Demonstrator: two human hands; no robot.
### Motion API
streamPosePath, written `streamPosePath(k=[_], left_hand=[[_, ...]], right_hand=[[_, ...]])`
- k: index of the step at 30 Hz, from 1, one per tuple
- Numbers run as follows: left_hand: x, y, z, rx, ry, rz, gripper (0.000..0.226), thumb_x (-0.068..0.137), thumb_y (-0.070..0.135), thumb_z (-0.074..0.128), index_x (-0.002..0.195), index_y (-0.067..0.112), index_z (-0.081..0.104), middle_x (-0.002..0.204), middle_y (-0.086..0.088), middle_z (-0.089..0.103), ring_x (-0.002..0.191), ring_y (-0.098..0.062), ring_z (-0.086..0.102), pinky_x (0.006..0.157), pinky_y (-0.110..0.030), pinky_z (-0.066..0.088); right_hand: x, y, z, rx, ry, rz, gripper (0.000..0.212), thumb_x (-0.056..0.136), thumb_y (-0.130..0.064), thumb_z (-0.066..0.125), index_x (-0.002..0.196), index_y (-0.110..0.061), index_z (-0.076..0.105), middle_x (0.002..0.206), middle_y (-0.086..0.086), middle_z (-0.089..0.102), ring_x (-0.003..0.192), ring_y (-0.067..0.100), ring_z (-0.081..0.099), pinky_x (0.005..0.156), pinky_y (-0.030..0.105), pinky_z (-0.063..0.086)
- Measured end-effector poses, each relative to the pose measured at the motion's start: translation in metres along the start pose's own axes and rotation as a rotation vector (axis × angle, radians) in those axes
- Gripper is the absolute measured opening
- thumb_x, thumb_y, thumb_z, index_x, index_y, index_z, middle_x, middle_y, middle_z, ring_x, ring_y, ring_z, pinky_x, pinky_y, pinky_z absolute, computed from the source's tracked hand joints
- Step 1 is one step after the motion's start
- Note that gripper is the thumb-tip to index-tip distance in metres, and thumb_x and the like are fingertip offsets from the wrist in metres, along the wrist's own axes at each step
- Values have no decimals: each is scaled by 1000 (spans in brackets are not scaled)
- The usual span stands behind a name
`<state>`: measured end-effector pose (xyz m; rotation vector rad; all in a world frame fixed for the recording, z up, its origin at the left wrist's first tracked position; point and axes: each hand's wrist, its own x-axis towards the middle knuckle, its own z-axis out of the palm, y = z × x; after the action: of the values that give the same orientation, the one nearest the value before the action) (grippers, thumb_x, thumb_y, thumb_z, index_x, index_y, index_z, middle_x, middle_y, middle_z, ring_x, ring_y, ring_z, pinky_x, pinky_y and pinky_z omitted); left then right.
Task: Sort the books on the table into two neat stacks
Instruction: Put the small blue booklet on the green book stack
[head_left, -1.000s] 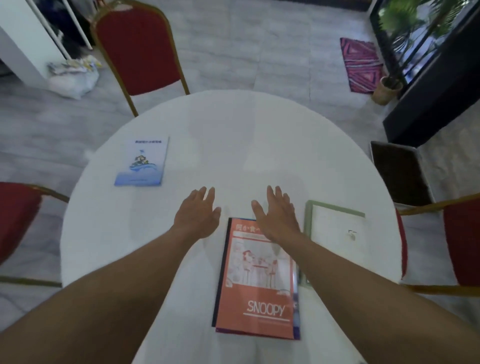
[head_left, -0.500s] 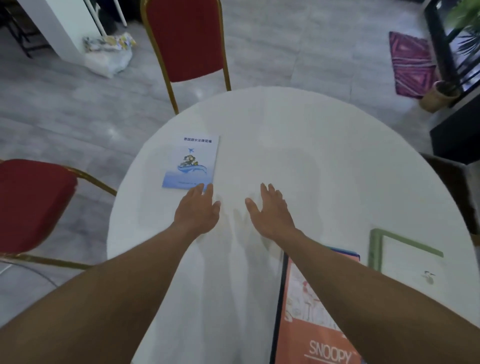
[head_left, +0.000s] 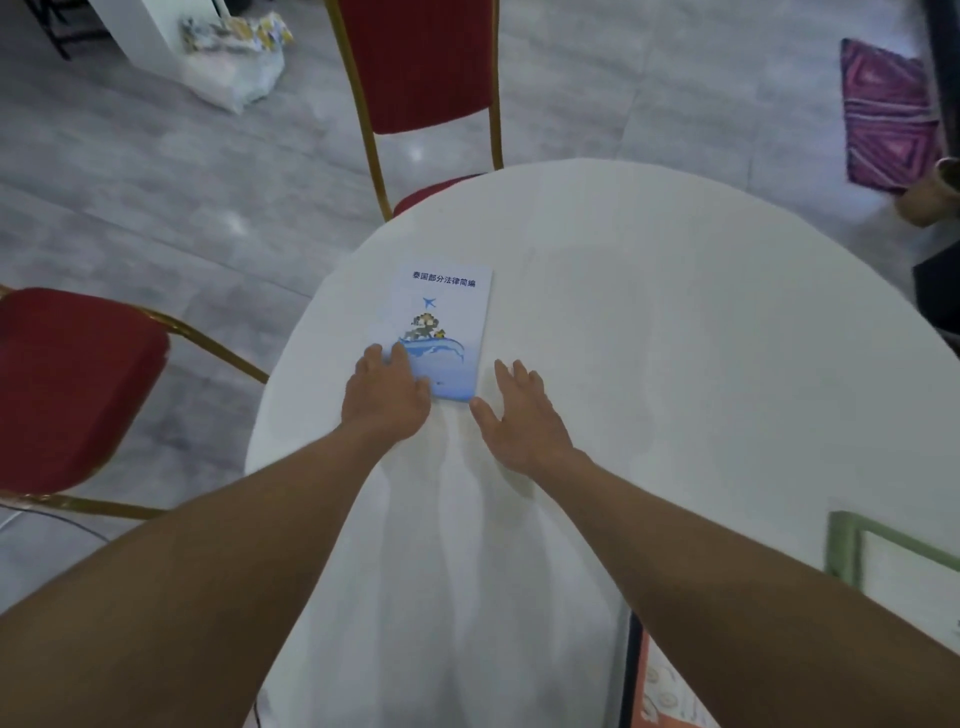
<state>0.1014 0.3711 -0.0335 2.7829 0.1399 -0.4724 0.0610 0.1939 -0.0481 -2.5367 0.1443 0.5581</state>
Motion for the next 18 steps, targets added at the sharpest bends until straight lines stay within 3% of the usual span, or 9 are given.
streamPosePath(k=[7,14,18], left_hand=[[16,15,2,-124,100,-190,61,93,39,58,135,1,37,137,-23,41,128,-39,39,103,-44,37],[20,25,7,-256,37,-365,65,86,29,69,137,1,39,140,-21,38,131,-37,39,106,-44,35],[13,23,8,-555,59,-280,50,87,4,58,131,0,35,135,-19,36,109,-31,51,87,-32,42]], right_hand=[[8,-3,20,-67,41,19,67,100,-51,35,157,-20,17,166,10,2,152,30,-4,121,46,3],[9,-3,11,12,14,38,64,104,-44,33,157,-12,17,167,6,6,153,26,-2,122,41,5],[6,1,0,56,-21,30,61,104,-40,36,155,-8,23,166,5,12,153,22,4,122,41,15]])
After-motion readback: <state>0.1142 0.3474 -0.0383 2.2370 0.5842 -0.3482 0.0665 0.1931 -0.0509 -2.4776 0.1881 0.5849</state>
